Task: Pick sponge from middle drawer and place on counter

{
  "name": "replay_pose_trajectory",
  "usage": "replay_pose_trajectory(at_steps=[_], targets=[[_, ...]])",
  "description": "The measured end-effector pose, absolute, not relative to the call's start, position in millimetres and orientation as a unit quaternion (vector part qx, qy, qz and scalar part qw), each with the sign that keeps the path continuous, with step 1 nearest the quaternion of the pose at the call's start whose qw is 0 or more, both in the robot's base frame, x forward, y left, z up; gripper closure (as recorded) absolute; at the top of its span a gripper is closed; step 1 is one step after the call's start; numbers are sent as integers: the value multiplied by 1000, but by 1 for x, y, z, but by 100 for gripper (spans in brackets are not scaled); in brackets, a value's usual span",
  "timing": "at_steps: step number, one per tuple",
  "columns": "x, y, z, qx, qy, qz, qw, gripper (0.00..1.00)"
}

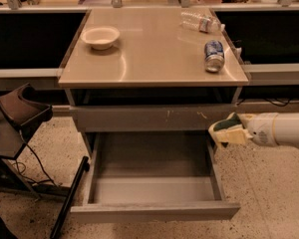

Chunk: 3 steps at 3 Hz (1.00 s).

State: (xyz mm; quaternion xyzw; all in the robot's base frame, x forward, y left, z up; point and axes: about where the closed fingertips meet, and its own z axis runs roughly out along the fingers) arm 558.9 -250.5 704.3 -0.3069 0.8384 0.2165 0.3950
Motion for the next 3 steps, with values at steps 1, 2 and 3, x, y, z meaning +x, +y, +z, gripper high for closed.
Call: replay_pose_trajectory(at_steps=[1,2,3], targets=[[551,-266,802,-305,822,188,443,100],[567,-280,904,-295,809,169,479,100],[575,-287,931,-288,802,161,498,100]])
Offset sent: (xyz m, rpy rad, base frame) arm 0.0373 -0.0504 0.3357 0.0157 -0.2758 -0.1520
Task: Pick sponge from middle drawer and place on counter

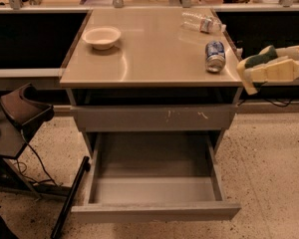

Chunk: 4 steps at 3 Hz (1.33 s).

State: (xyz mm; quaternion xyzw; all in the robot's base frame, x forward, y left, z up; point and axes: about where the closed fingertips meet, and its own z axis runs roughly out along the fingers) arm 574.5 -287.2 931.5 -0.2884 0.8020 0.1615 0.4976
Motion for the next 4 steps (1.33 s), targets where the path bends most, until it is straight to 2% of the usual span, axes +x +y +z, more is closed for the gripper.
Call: replay_pose_trajectory(at_steps=[1,2,4], targets=[[580,-268,930,-309,788,179,501,100],[616,-226,954,-355,748,209,520,100],[735,-154,1009,-405,718,180,536,100]])
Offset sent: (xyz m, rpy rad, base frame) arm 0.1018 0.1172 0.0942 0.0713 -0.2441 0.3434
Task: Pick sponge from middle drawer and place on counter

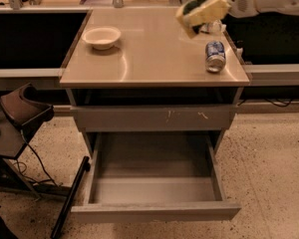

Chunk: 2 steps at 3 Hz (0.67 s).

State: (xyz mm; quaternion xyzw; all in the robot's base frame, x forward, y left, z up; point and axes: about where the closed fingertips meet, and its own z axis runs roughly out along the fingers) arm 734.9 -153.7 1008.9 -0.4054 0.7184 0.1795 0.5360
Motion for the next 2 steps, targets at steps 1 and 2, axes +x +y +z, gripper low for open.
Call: replay_pose_trajectory(at_steps=[1,2], targets=[[786,-108,1002,-454,715,112,519,100],[824,-91,951,-499,730,46,465,100]])
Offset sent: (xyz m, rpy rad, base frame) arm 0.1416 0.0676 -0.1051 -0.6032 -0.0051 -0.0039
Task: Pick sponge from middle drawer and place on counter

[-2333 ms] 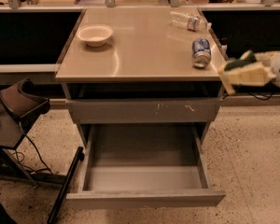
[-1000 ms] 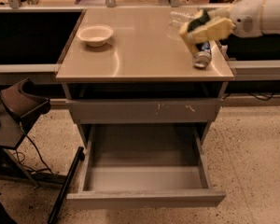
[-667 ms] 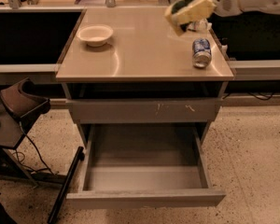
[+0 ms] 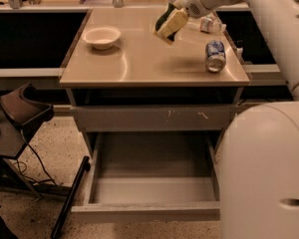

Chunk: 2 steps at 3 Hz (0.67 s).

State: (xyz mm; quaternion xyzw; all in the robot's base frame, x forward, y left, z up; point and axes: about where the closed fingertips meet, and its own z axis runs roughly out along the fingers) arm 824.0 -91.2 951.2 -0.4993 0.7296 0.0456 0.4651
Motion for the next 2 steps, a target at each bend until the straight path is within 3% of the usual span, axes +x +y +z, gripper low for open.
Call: replay_pose_trajectory(at_steps=[2], targets=[[827,-135,830,-529,777,21,339,100]])
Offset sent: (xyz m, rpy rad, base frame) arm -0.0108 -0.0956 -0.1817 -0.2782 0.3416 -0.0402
